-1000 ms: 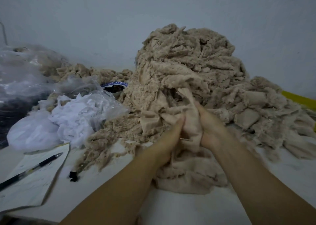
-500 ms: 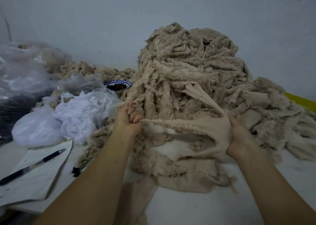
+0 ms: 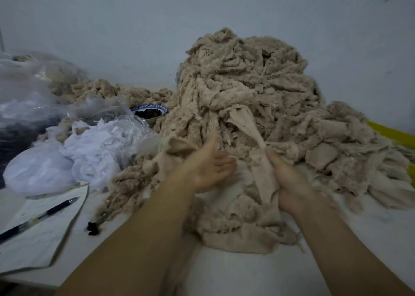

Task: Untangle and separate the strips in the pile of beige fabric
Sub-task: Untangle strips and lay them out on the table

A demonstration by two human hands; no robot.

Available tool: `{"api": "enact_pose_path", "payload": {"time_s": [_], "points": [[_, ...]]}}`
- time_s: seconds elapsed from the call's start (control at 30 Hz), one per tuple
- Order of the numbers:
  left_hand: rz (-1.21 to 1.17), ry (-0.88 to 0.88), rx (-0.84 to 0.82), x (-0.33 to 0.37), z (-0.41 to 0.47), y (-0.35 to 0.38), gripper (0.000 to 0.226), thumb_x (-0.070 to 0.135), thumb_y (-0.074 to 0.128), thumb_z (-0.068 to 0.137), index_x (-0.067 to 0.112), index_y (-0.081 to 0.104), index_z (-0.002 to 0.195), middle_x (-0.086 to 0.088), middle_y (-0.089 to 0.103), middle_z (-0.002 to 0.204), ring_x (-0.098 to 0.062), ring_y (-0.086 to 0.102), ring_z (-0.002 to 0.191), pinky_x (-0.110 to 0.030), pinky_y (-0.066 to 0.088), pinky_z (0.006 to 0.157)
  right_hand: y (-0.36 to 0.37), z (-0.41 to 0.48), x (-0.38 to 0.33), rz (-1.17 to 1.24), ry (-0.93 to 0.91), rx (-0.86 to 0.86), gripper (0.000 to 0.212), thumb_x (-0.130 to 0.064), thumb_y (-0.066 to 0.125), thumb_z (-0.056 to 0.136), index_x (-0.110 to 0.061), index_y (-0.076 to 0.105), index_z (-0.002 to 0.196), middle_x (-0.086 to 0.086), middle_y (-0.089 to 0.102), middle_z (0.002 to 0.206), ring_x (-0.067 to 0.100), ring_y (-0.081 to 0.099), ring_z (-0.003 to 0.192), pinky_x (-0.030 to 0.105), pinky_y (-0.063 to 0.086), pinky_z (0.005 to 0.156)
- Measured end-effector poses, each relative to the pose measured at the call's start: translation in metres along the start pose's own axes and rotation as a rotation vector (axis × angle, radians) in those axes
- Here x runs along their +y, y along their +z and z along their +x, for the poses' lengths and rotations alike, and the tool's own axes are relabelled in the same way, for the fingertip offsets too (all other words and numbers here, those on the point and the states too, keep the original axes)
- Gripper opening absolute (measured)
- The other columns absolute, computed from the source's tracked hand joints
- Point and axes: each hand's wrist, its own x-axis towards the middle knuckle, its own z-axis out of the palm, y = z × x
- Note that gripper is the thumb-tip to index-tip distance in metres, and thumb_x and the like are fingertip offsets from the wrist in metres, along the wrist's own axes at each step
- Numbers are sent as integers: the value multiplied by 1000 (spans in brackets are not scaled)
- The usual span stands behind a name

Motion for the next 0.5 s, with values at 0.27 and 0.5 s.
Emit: {"api": "enact_pose_path", "payload": {"time_s": [0.27, 0.5], "points": [[-323, 44, 125, 17, 30, 45, 35, 37, 49, 103, 10, 57, 81, 0, 47, 50, -9, 39, 36, -18, 34, 38, 14, -44, 35, -458, -151, -308, 34, -63, 58, 84, -34, 75, 92, 1, 74, 107, 18, 70, 100, 33, 55, 88], [356, 364, 409, -14, 17, 69, 58, 57, 33, 101, 16, 51, 137, -6, 63, 124, -23, 63, 98, -31, 52, 75, -8, -26, 3, -305, -156, -136, 51, -56, 39, 100, -25, 79, 92, 3, 76, 99, 21, 71, 100, 30, 57, 85]]}}
